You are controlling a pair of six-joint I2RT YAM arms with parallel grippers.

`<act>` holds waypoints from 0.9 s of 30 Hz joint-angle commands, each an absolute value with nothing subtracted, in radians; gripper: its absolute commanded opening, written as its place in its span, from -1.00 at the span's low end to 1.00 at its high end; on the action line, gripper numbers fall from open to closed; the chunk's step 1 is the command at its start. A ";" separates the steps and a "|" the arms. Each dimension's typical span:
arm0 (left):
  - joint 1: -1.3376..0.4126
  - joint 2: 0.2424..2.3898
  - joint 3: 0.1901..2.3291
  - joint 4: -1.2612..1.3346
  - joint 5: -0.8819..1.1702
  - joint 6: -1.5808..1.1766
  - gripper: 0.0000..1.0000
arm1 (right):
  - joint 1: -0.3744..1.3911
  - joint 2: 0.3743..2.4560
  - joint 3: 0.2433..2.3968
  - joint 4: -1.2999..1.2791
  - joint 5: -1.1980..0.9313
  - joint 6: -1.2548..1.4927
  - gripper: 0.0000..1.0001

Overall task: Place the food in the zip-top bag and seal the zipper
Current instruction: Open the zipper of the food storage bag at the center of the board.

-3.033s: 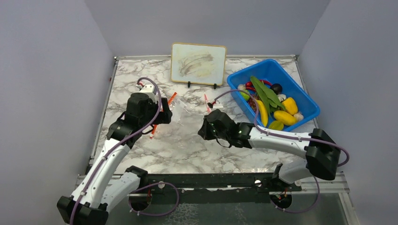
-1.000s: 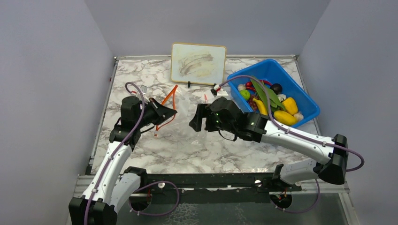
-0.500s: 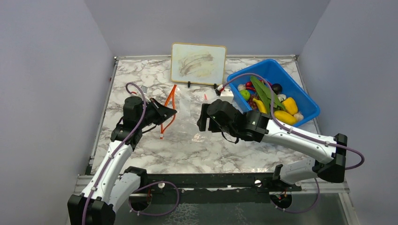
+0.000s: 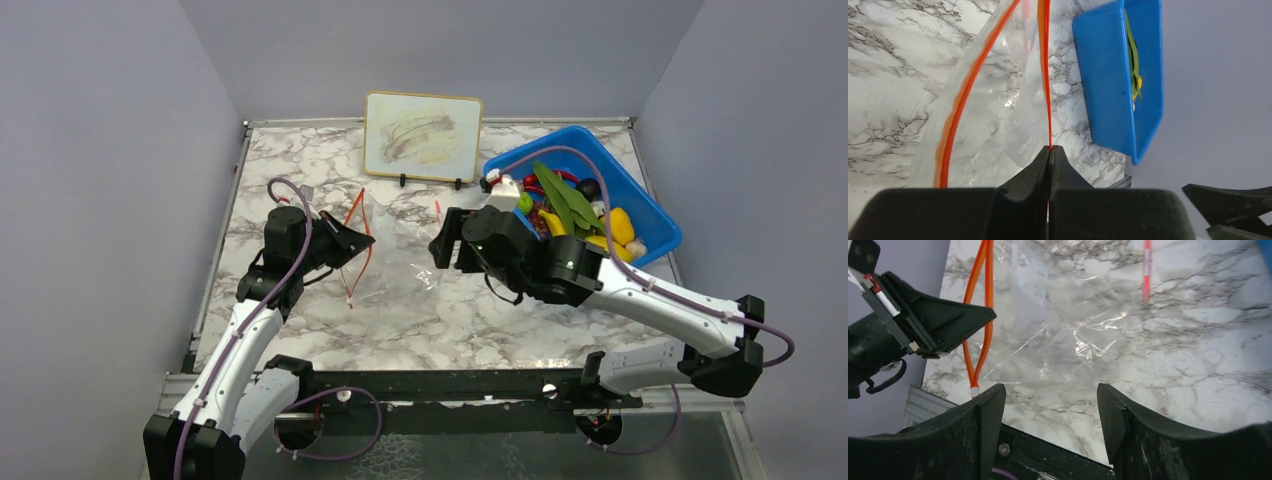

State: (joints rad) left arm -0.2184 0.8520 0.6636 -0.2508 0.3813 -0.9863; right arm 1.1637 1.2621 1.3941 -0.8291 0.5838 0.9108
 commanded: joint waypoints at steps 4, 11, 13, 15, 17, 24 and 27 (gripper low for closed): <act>-0.226 0.806 0.690 -0.235 0.405 -1.072 -1.00 | 1.187 1.390 1.279 -0.378 0.375 0.867 0.15; -0.227 0.767 0.649 -0.212 0.427 -1.159 -1.00 | 1.246 1.556 1.347 -0.279 0.406 0.850 0.06; -0.227 0.759 0.647 -0.213 0.431 -1.166 -1.00 | 1.249 1.589 1.355 -0.267 0.394 0.866 0.06; -0.227 0.753 0.647 -0.213 0.435 -1.174 -1.00 | 1.250 1.608 1.343 -0.231 0.390 0.881 0.06; -0.227 0.747 0.645 -0.212 0.438 -1.181 -1.00 | 1.250 1.624 1.338 -0.213 0.404 0.907 0.05; -0.227 0.751 0.640 -0.211 0.448 -1.148 -1.00 | 1.250 1.676 1.380 -0.259 0.476 0.918 -0.51; -0.227 0.765 0.666 -0.217 0.468 -1.084 -1.00 | 1.251 1.650 1.347 -0.271 0.546 0.929 -0.98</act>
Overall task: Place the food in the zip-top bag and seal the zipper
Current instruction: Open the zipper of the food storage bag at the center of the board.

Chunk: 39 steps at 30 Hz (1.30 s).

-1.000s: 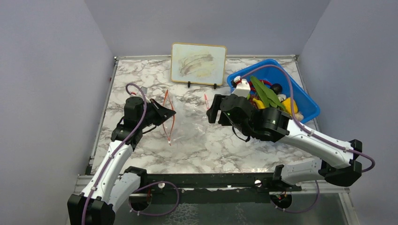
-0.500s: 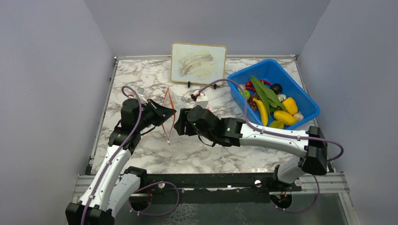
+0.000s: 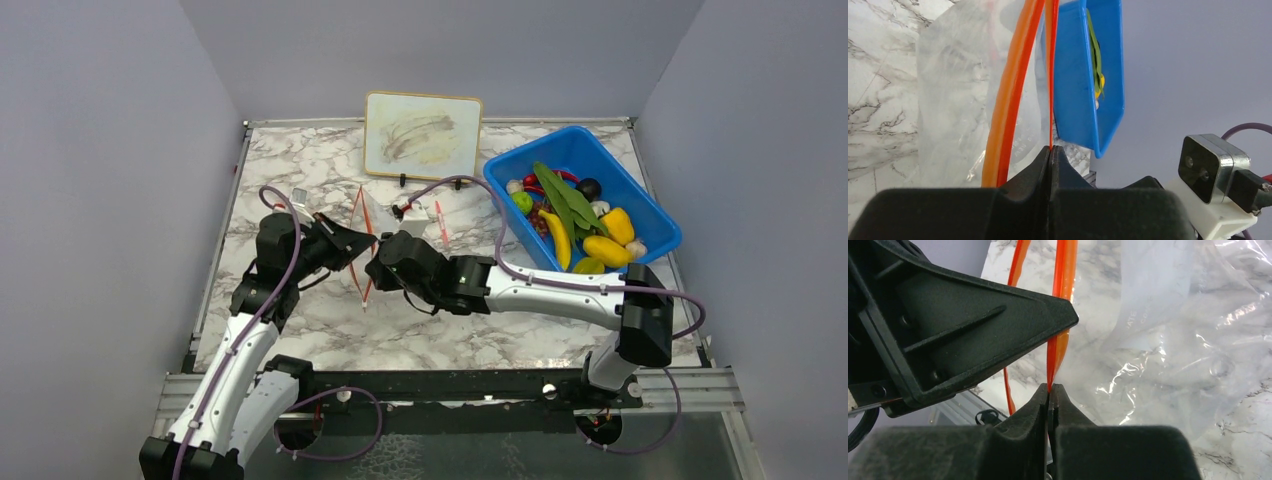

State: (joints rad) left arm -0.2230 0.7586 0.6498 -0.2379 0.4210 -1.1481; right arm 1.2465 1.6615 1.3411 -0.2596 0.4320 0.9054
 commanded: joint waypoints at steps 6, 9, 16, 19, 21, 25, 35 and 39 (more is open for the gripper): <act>-0.227 0.859 0.865 -0.431 0.423 -0.802 -0.08 | 1.251 1.550 1.246 -0.209 0.568 0.925 -0.99; -0.227 0.866 0.918 -0.491 0.391 -0.710 0.09 | 1.250 1.521 1.223 -0.198 0.574 0.933 -0.99; -0.226 0.873 0.946 -0.559 0.373 -0.612 0.35 | 1.251 1.521 1.219 -0.214 0.609 0.958 -0.99; -0.227 0.881 0.934 -0.568 0.350 -0.591 0.34 | 1.251 1.516 1.212 -0.201 0.608 0.962 -0.99; -0.227 0.884 0.927 -0.573 0.332 -0.578 0.34 | 1.251 1.509 1.201 -0.193 0.611 0.966 -0.98; -0.227 0.891 0.950 -0.596 0.322 -0.549 0.36 | 1.251 1.508 1.191 -0.198 0.634 0.969 -0.99; -0.227 0.889 0.965 -0.612 0.361 -0.565 0.41 | 1.251 1.488 1.177 -0.221 0.673 0.998 -0.98; -0.227 0.909 0.956 -0.607 0.376 -0.564 0.41 | 1.250 1.488 1.178 -0.234 0.674 1.007 -0.99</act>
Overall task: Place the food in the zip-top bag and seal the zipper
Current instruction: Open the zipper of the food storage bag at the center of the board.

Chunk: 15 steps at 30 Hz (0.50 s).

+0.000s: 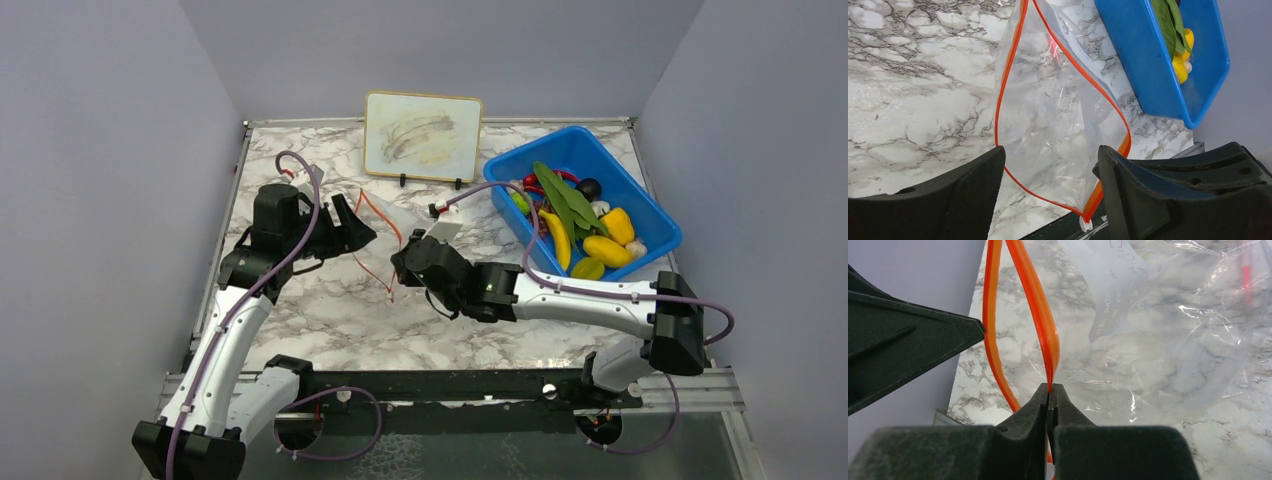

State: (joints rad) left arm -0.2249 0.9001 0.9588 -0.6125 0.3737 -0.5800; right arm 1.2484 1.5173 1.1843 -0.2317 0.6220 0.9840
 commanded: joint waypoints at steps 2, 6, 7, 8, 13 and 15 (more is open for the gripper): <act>-0.227 0.918 0.960 -0.609 0.377 -0.553 0.41 | 1.251 1.485 1.171 -0.228 0.671 1.010 -0.99; -0.227 0.916 0.970 -0.615 0.382 -0.535 0.45 | 1.250 1.486 1.175 -0.244 0.686 1.010 -0.98; -0.227 0.918 0.976 -0.620 0.389 -0.527 0.47 | 1.251 1.488 1.179 -0.257 0.696 1.018 -0.99; -0.227 0.920 0.983 -0.626 0.393 -0.524 0.48 | 1.251 1.489 1.182 -0.269 0.703 1.024 -0.98; -0.227 0.925 0.979 -0.634 0.386 -0.522 0.48 | 1.250 1.476 1.166 -0.263 0.714 1.031 -0.98; -0.227 0.931 0.974 -0.634 0.389 -0.520 0.48 | 1.250 1.474 1.161 -0.255 0.711 1.029 -0.99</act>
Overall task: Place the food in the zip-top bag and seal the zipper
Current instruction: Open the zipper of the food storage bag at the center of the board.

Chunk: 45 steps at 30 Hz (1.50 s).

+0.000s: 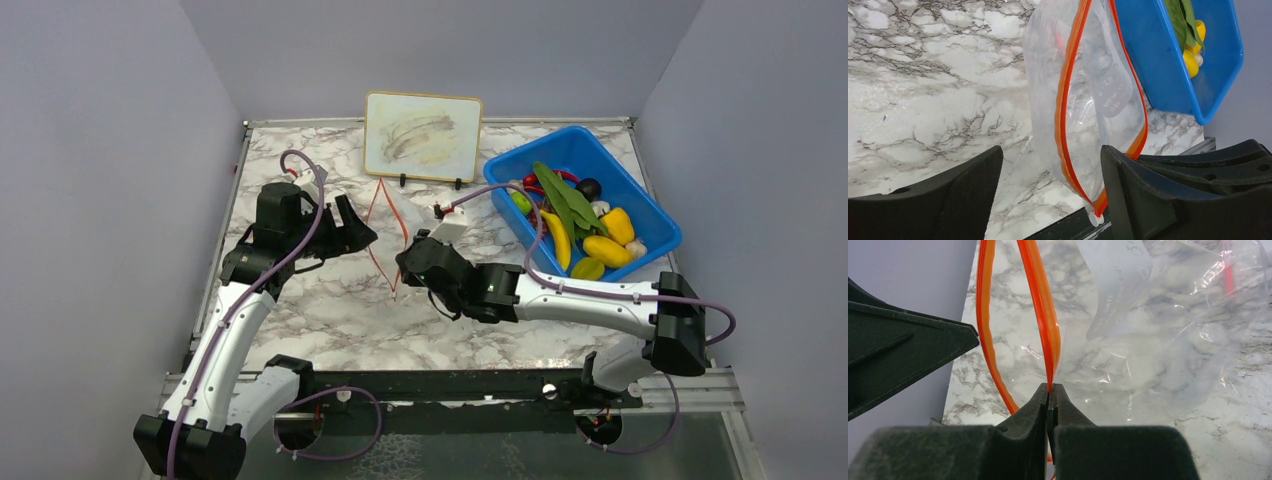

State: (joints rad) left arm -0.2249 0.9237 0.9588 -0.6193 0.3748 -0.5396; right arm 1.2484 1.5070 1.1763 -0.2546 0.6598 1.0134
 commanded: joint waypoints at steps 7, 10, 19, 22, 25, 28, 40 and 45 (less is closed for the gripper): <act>-0.227 0.952 0.937 -0.569 0.395 -0.535 0.25 | 1.250 1.462 1.125 -0.172 0.656 1.019 -0.99; -0.227 0.971 0.911 -0.538 0.403 -0.547 -0.02 | 1.251 1.452 1.103 -0.140 0.625 1.020 -0.99; -0.227 0.923 0.924 -0.540 0.357 -0.482 -1.00 | 1.250 1.387 1.039 -0.163 0.610 1.069 -0.99; -0.227 0.913 0.960 -0.589 0.303 -0.442 -1.00 | 1.249 1.336 1.007 -0.171 0.606 1.078 -0.99; -0.227 0.907 1.021 -0.659 0.226 -0.388 -1.00 | 1.251 1.269 0.954 -0.185 0.614 1.117 -0.99; -0.227 0.891 1.059 -0.694 0.174 -0.359 -1.00 | 1.250 1.232 0.885 -0.149 0.590 1.151 -0.99; -0.227 0.888 1.106 -0.698 0.266 -0.337 -1.00 | 1.250 1.292 1.065 -0.207 0.532 0.933 -0.27; -0.227 0.890 1.104 -0.700 0.311 -0.344 -1.00 | 1.250 1.299 1.172 -0.297 0.552 0.807 0.11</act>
